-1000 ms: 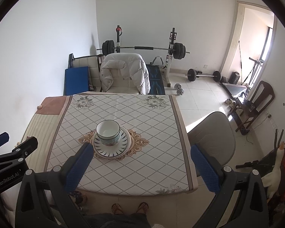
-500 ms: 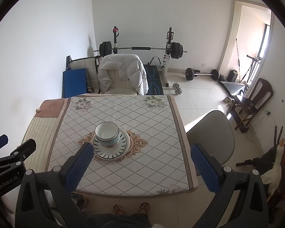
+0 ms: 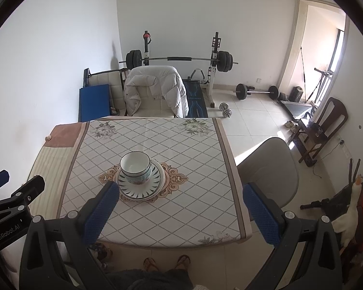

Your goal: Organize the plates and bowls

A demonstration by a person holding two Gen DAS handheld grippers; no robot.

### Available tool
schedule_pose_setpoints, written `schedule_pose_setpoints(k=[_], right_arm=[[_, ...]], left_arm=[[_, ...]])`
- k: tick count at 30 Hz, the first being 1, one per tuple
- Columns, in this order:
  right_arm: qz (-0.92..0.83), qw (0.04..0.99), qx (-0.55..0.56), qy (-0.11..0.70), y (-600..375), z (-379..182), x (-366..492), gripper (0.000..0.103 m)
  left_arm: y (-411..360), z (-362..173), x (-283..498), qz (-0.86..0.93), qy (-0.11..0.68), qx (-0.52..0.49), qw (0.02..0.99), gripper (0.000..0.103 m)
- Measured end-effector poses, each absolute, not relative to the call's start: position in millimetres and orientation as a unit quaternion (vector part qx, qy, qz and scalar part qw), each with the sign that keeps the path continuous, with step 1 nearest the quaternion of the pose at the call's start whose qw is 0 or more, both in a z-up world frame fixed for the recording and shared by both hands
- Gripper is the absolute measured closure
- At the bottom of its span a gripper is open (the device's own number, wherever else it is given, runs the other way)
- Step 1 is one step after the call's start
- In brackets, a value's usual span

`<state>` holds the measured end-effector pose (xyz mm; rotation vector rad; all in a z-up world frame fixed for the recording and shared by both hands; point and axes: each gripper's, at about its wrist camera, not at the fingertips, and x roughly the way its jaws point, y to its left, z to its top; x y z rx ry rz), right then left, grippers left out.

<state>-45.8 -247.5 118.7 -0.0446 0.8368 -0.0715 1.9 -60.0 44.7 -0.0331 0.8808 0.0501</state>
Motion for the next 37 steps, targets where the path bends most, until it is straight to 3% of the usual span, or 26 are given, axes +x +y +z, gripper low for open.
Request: schedule_pose_setpoints(k=[37], right_arm=[[-0.034,0.911,-0.015,0.41,-240,114,-58,0.0]], left_arm=[[-54,53,-5,0.028,0.422,-0.02,0.906,0.007]])
